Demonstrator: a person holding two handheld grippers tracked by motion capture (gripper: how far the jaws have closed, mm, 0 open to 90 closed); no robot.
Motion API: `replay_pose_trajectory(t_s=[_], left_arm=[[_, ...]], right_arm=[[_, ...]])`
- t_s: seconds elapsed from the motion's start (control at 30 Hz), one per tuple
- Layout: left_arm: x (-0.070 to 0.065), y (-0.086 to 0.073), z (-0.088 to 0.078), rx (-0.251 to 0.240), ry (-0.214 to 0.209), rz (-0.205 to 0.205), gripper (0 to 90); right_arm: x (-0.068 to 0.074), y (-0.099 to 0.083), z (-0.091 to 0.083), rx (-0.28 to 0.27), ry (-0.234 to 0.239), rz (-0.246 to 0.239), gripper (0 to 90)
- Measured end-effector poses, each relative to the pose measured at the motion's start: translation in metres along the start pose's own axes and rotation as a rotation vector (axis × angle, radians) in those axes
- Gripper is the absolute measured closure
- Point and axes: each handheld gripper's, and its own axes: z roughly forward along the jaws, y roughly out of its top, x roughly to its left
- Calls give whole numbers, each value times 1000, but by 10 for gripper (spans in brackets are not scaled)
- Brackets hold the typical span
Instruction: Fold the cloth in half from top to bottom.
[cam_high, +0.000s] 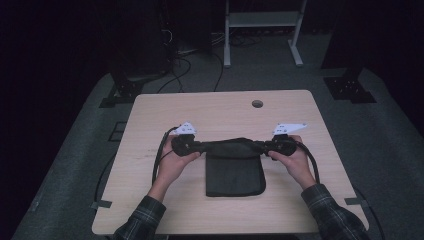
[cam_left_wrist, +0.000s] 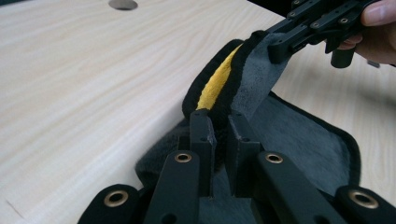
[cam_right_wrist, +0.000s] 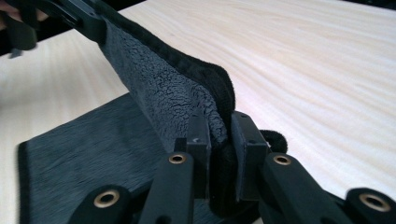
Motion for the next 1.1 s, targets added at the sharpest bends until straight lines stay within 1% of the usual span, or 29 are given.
replay_pose_trajectory(t_s=[0.07, 0.17, 0.23, 0.3, 0.43, 0.5, 0.57, 0.73, 0.77, 0.83, 0.9, 0.97, 1.03, 1.07, 1.1], left_arm=[[-3, -5, -2, 1, -9, -6, 828], [-10, -13, -5, 20, -21, -5, 828], [-14, -19, -8, 26, -36, -26, 828], [-19, -24, -10, 30, -51, -37, 828], [-31, -32, -15, 42, -69, -33, 828], [-35, -36, -15, 61, -74, -31, 828], [-38, -42, -12, 82, -81, -36, 827], [-39, -55, -3, 154, -86, -54, 818], [-41, -57, -2, 159, -83, -55, 810], [-42, -59, -3, 169, -81, -53, 763], [-43, -60, -9, 158, -85, -56, 693], [-45, -58, -17, 139, -83, -52, 661], [-47, -56, -26, 113, -82, -45, 654], [-47, -56, -26, 113, -82, -45, 652], [-48, -53, -34, 87, -78, -43, 655]], right_arm=[[5, -3, -2, 3, 9, -4, 779], [14, -10, -5, 17, 21, -21, 778], [21, -14, -7, 26, 25, -33, 778], [28, -18, -9, 32, 31, -44, 778], [38, -25, -15, 44, 41, -55, 778], [42, -29, -17, 51, 49, -57, 777], [46, -34, -17, 66, 52, -62, 775], [53, -48, -12, 130, 49, -67, 761], [53, -49, -12, 137, 49, -71, 752], [54, -51, -13, 144, 52, -73, 709], [56, -51, -17, 142, 56, -76, 657], [58, -50, -24, 135, 57, -79, 626], [58, -48, -35, 106, 58, -76, 625], [58, -46, -41, 87, 58, -74, 630], [58, -45, -49, 63, 52, -68, 643]])
